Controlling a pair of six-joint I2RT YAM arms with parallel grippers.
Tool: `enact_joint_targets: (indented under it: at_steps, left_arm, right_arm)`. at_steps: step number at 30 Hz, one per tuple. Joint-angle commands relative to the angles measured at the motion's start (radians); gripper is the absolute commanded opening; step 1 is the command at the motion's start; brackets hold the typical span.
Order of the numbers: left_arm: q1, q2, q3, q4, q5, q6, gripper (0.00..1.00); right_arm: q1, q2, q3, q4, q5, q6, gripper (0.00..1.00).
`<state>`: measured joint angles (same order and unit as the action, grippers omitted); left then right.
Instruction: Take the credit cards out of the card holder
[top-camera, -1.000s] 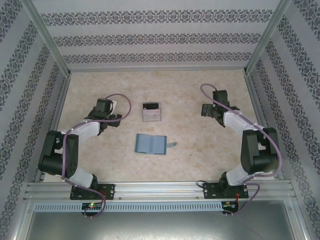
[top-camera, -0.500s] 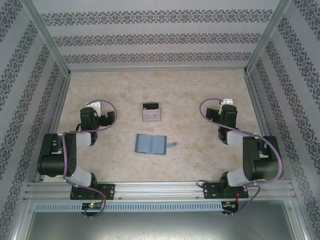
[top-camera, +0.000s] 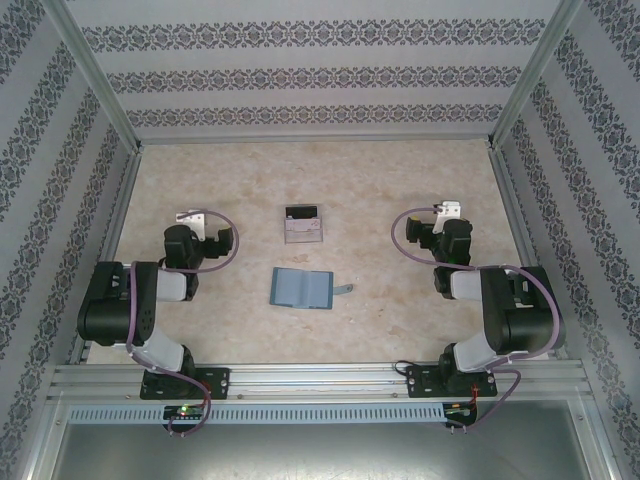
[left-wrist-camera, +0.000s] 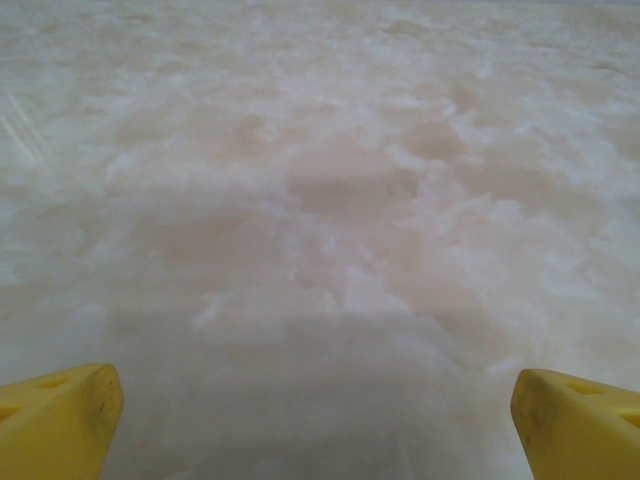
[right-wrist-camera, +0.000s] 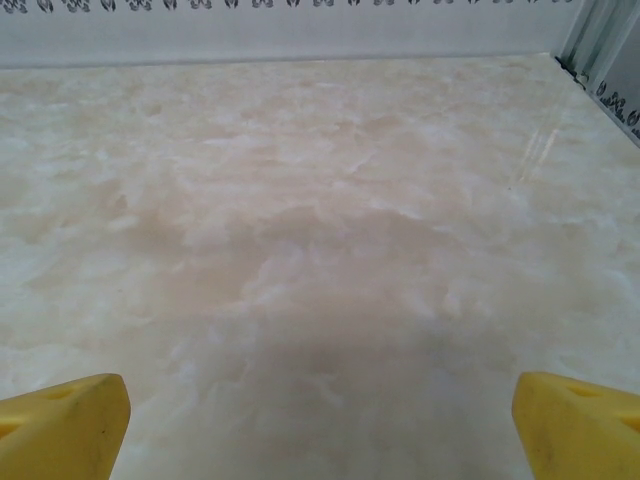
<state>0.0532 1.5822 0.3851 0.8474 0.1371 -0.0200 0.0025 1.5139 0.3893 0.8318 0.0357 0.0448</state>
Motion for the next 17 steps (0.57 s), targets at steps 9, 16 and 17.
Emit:
enact_joint_targets:
  at_steps: [9, 16, 17]
  left_arm:
    - [-0.05, 0.003, -0.003, 0.096, -0.099, 0.031, 1.0]
    - [-0.049, 0.001, -0.014, 0.113, -0.035, 0.053, 1.0]
    - [-0.049, 0.002, -0.014, 0.114, -0.034, 0.054, 1.0]
  right_arm:
    - [0.01, -0.007, -0.003, 0.05, 0.006, -0.014, 0.98]
    - [0.01, -0.003, 0.004, 0.042, -0.03, -0.024, 0.98]
    - [0.01, -0.008, -0.001, 0.048, -0.03, -0.025, 0.98]
